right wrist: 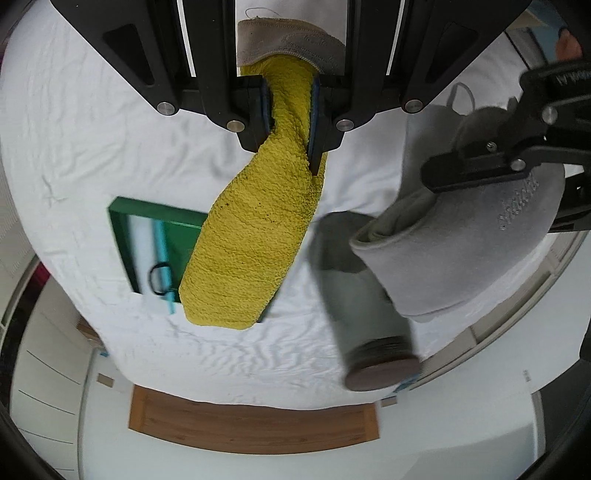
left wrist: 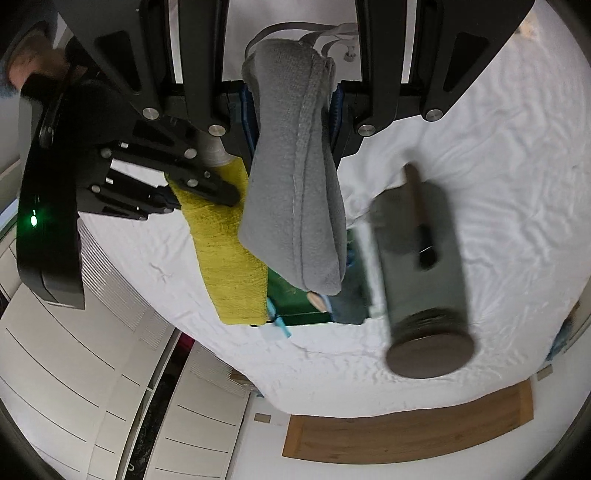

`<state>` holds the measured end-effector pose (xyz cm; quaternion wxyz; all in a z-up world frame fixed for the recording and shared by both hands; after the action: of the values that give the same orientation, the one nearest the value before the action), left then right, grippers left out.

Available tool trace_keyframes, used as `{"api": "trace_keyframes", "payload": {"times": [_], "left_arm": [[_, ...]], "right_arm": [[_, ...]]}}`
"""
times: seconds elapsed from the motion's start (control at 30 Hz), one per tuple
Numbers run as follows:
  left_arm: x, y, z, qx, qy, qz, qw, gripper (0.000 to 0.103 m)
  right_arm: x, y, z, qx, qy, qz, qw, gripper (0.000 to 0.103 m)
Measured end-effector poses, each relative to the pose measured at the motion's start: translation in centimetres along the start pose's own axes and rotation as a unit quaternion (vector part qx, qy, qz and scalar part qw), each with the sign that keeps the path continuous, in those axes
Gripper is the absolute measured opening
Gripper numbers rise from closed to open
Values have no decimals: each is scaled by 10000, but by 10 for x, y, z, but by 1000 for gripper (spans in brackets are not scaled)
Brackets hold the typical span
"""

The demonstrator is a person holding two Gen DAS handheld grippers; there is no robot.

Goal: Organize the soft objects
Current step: 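Carry the eye mask with the left tool while the right tool carries the towel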

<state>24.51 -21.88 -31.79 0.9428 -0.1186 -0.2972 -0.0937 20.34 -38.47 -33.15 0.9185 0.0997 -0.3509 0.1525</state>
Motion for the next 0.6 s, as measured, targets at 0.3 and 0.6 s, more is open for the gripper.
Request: {"api": "trace_keyframes", "payload": {"times": [0.3, 0.6], "left_arm": [[47, -21, -49, 72, -153, 61, 9998, 27], [95, -30, -92, 227, -341, 222, 9989, 27]], "right_arm": [[26, -53, -30, -269, -18, -19, 9996, 14], [67, -110, -58, -556, -201, -69, 9982, 14]]}}
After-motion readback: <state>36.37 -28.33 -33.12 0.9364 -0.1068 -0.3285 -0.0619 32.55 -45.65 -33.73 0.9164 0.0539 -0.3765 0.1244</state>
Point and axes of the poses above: each gripper's, at about its wrist camera, not at the fingertips, and z roughly against the way its jaws point, y to its left, x to its top, the point moved 5 cm from there along -z, roughly the way its jaws point, and after that the axes turned 1 degree about x, right-handed, at the moved point
